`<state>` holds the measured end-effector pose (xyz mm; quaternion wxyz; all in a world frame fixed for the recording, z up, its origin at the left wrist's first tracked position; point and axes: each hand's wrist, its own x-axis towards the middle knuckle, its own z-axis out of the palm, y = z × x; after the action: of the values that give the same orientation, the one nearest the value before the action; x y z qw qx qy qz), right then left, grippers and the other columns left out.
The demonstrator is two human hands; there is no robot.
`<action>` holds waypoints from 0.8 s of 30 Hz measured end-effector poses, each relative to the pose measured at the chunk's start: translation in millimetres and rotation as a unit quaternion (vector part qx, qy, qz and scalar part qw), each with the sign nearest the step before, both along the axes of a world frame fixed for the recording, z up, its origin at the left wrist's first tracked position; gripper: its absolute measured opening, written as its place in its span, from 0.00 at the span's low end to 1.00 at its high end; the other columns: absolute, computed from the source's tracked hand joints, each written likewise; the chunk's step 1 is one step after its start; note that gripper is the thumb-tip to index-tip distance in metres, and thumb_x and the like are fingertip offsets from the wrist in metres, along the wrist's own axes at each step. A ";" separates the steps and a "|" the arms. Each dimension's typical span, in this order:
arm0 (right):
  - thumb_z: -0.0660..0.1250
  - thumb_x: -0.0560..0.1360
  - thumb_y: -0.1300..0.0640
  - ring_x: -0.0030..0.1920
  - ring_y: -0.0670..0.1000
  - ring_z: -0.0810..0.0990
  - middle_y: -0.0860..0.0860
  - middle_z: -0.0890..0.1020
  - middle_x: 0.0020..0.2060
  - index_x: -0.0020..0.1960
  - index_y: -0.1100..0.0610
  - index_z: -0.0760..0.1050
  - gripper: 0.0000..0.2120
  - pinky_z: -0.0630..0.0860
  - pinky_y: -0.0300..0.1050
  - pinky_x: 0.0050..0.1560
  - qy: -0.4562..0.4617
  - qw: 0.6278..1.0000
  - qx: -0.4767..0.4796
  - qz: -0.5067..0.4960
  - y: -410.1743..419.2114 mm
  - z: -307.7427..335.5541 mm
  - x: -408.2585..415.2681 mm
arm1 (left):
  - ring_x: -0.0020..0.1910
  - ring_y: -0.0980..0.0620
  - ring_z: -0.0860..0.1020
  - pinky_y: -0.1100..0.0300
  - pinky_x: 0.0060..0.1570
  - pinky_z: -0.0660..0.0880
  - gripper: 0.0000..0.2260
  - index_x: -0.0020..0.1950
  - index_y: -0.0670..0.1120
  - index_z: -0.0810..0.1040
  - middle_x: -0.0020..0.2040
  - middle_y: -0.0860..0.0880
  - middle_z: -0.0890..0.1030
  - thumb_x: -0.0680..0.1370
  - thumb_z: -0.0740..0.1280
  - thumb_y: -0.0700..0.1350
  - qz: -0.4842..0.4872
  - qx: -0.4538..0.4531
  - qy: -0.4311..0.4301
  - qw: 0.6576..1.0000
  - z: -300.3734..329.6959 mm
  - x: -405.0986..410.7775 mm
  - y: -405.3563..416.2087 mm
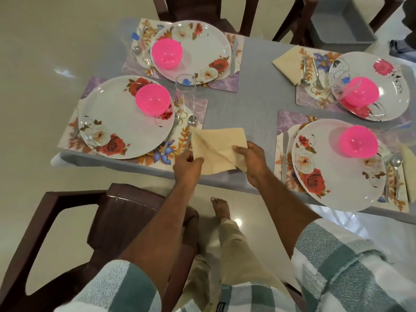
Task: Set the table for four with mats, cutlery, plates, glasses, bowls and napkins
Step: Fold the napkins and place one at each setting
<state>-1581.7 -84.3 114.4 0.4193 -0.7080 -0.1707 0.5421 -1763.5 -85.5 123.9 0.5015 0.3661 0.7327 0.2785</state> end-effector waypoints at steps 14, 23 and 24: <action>0.71 0.75 0.62 0.54 0.59 0.82 0.56 0.83 0.57 0.66 0.59 0.76 0.20 0.80 0.47 0.41 -0.113 0.991 -0.062 0.037 26.7 -11.0 -61.3 | 0.52 0.49 0.77 0.64 0.33 0.74 0.14 0.63 0.43 0.76 0.54 0.48 0.79 0.78 0.66 0.36 -0.009 0.005 0.007 1.000 31.0 -80.5 10.9; 0.81 0.66 0.46 0.61 0.58 0.77 0.57 0.74 0.64 0.69 0.55 0.65 0.39 0.79 0.53 0.57 -0.292 0.948 -0.087 0.091 46.8 -12.2 -56.9 | 0.46 0.55 0.77 0.61 0.33 0.76 0.07 0.55 0.44 0.77 0.47 0.53 0.79 0.77 0.66 0.37 -0.030 -0.002 0.035 0.999 38.3 -83.1 33.9; 0.81 0.66 0.48 0.63 0.59 0.74 0.56 0.70 0.66 0.70 0.52 0.61 0.41 0.77 0.54 0.59 -0.356 0.927 -0.048 0.106 46.2 -9.4 -56.3 | 0.46 0.55 0.77 0.59 0.35 0.77 0.07 0.55 0.44 0.77 0.47 0.52 0.79 0.77 0.67 0.38 -0.029 -0.003 0.037 0.999 38.0 -84.2 35.1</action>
<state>-1638.1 -38.1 104.9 0.2366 -0.8517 -0.3565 0.3026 -1847.7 -50.3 161.9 0.4829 0.3959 0.7409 0.2472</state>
